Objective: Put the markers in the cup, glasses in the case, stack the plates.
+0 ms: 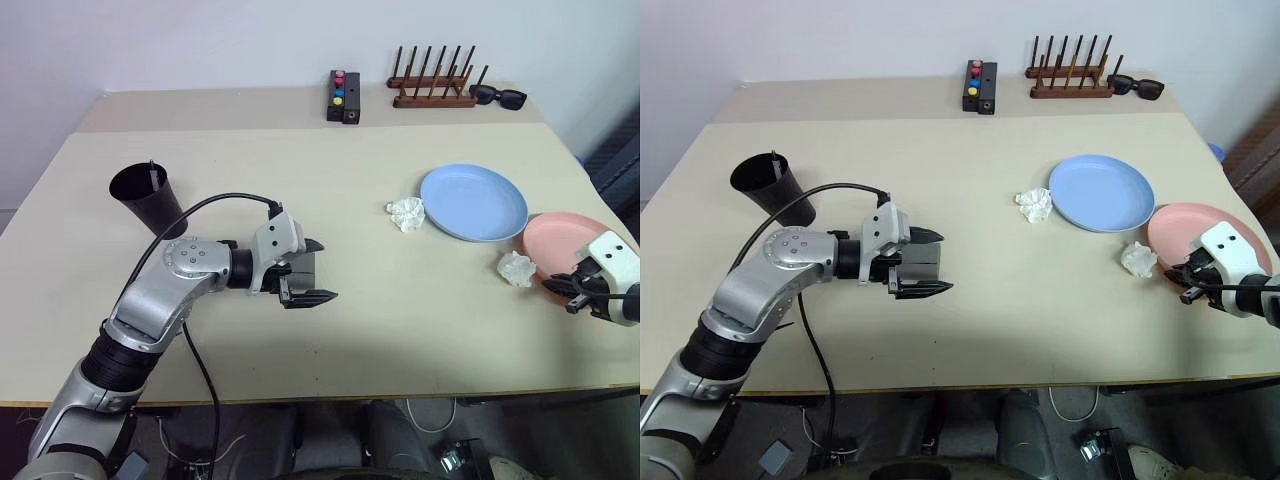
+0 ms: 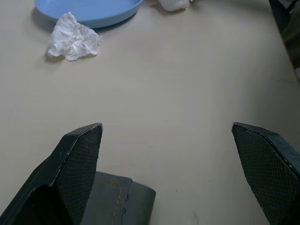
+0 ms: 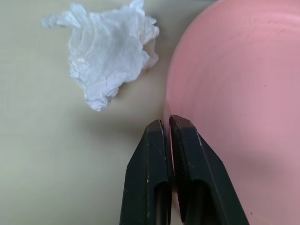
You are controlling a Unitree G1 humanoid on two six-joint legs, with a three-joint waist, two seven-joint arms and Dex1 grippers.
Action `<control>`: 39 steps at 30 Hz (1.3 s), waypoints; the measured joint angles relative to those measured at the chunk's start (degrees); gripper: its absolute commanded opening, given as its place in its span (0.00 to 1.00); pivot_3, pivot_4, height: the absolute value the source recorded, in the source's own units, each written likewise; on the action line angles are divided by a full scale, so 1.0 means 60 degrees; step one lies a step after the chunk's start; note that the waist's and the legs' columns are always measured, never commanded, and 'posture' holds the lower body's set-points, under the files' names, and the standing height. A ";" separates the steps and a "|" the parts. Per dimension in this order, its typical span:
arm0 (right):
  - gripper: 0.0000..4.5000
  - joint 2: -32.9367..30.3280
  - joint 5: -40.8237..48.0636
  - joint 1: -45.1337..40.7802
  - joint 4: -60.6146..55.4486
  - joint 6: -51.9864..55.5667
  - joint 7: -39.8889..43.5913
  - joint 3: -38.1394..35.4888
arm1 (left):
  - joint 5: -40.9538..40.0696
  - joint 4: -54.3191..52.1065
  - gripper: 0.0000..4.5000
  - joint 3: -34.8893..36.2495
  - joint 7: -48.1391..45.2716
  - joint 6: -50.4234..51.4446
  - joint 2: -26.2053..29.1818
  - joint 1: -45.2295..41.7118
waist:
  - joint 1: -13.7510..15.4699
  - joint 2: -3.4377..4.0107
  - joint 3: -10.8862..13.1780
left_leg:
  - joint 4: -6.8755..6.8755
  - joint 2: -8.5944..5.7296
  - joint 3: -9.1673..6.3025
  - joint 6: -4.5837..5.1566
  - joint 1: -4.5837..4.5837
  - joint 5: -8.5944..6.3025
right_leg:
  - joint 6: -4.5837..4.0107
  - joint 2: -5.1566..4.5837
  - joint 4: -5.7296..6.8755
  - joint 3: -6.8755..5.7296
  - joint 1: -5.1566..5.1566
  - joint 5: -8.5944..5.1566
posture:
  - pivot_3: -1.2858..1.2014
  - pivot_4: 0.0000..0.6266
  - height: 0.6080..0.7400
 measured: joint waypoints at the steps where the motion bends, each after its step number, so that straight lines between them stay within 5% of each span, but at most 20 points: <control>1: 0.01 0.0000 -0.0030 0.0001 0.0001 -0.0040 -0.0016 0.0002 | -0.0021 0.0035 1.00 0.0000 -0.0076 -0.0031 -0.0001 0.0000 | 0.0000 0.0000 0.0000 | 0.0000 0.0000 0.0000 0.0000 0.0000 0.0000 | 0.0000 0.0000 0.0000 0.0000 0.0000 0.0000 | 0.52 0.24 1.00; 22: 0.01 -0.0137 -0.0505 -0.0580 0.0021 -0.0920 -0.0345 0.0028 | 0.0088 0.0552 1.00 -0.0017 -0.0257 -0.0408 -0.0523 -0.0281 | 0.0001 0.0006 0.0002 | -0.0002 0.0000 0.0000 -0.0002 0.0000 0.0001 | 0.0000 0.0001 -0.0003 0.0000 -0.0002 0.0000 | 0.52 0.24 1.00; 39: 0.01 0.0412 -0.0875 -0.3011 0.0572 -0.1817 -0.0587 0.1117 | 0.0275 0.0604 1.00 -0.0027 0.0020 -0.0412 -0.0633 -0.0260 | -0.0003 0.0021 0.0009 | -0.0006 -0.0001 0.0002 -0.0016 -0.0004 0.0009 | 0.0000 0.0000 -0.0008 0.0000 -0.0006 0.0000 | 0.52 0.24 1.00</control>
